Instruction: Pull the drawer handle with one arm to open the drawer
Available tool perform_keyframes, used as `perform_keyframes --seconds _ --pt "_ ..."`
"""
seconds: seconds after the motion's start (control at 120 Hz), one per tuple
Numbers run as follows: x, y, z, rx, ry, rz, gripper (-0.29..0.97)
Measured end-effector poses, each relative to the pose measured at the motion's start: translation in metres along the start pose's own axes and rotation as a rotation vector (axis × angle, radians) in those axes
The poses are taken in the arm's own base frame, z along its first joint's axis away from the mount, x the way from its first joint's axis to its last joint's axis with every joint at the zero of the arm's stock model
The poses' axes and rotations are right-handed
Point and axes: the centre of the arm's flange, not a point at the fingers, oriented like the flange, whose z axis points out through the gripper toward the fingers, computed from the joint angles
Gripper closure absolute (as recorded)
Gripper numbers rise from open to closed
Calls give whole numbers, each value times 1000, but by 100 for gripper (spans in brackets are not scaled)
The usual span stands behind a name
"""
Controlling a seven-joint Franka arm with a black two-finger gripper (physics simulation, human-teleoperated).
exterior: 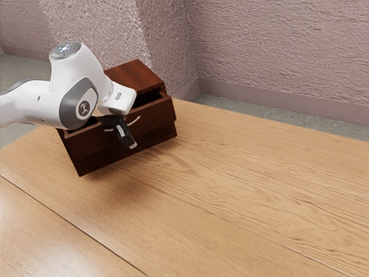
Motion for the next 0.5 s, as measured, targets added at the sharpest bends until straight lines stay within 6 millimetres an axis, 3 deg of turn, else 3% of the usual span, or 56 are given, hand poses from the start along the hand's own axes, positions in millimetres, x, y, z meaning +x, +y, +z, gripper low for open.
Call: perform_keyframes --seconds 0.242,0.5 --pt "1 12 2 8 -4 -13 23" --pt "1 23 -4 18 4 -31 31"
